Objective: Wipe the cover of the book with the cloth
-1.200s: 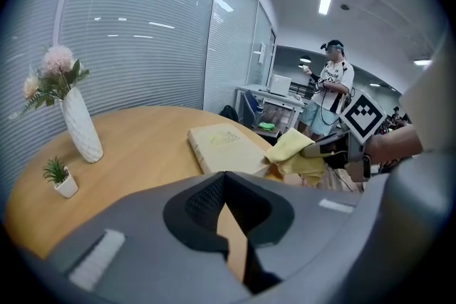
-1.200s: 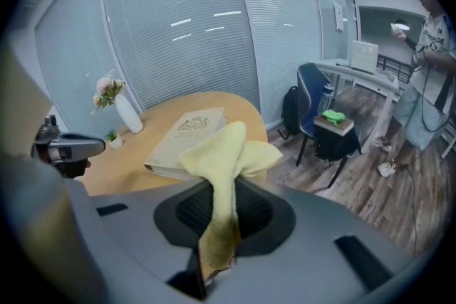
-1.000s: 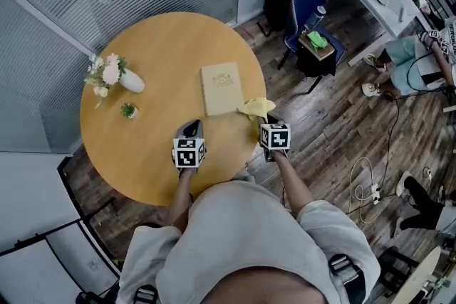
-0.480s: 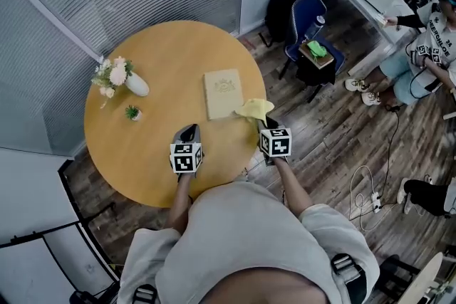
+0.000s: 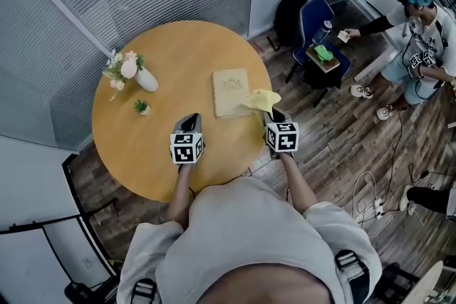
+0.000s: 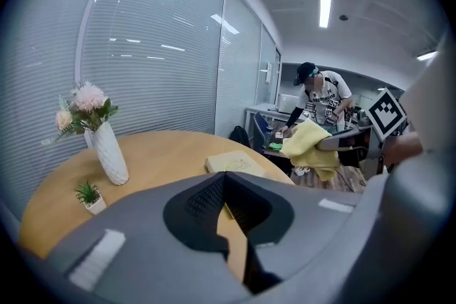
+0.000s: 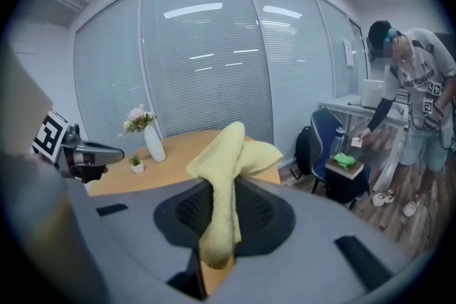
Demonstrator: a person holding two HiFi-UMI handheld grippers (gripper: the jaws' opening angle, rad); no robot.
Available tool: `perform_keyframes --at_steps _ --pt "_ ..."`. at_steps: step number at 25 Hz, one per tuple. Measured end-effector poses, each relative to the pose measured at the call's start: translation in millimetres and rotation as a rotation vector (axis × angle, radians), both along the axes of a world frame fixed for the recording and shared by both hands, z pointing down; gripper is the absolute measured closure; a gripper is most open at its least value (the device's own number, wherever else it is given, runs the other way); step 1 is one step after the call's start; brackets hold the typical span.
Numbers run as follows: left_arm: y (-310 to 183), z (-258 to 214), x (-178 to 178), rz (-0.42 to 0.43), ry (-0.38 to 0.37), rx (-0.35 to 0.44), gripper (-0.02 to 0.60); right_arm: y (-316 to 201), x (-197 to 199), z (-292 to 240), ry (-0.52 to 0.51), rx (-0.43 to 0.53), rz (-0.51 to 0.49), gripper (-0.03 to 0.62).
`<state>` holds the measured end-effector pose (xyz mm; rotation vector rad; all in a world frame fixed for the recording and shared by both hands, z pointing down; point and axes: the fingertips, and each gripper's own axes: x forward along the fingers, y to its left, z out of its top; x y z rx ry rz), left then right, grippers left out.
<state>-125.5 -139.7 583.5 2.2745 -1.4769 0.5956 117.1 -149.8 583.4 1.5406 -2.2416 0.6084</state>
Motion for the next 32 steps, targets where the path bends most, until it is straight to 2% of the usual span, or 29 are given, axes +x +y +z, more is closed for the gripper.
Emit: perform_keyframes --at_steps 16,32 --pt "-18.0 -26.1 -7.6 -0.013 -0.002 0.055 0.572 -21.1 -6.0 -38.8 0.023 0.083 -0.024 0.526" --pt "-22.9 -19.4 -7.4 -0.012 0.008 0.040 0.572 -16.5 -8.3 -30.6 0.036 0.062 -0.016 0.526"
